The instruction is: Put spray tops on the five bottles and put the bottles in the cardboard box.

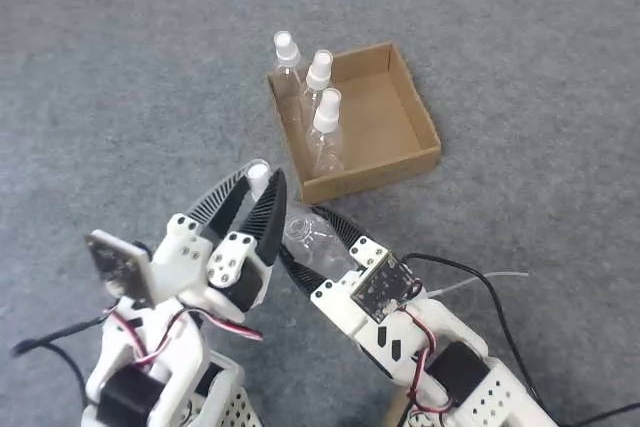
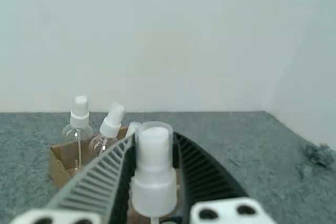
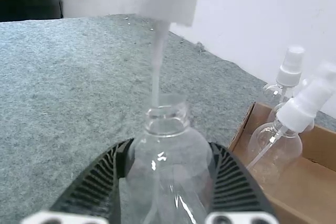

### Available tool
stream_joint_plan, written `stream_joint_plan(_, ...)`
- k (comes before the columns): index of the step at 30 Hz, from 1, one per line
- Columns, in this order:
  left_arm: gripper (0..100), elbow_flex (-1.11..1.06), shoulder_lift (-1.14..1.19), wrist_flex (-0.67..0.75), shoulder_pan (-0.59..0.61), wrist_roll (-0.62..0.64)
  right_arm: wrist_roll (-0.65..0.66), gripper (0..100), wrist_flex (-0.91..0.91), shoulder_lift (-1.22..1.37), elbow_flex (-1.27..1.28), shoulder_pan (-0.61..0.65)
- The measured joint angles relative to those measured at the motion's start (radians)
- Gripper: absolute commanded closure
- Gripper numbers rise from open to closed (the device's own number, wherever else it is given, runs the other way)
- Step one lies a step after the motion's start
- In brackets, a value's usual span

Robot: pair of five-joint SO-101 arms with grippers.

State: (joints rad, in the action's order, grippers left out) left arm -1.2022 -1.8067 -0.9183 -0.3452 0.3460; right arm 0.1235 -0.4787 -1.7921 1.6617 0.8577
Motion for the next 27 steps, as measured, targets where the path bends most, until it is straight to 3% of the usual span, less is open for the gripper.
stream_joint_plan(6, 98, -0.023, 0.000, 0.000, -0.002, -0.031, 0.000, 93.6, 0.000, 0.002, 0.000, -0.009)
stream_joint_plan(22, 81, -0.026, 0.000, -0.058, -0.092, -0.095, -0.002, 93.6, -0.011, 0.002, 0.000, -0.020)
stream_joint_plan(27, 79, -0.026, 0.000, -0.068, -0.092, -0.095, -0.002, 93.6, -0.011, 0.002, 0.000, -0.021)
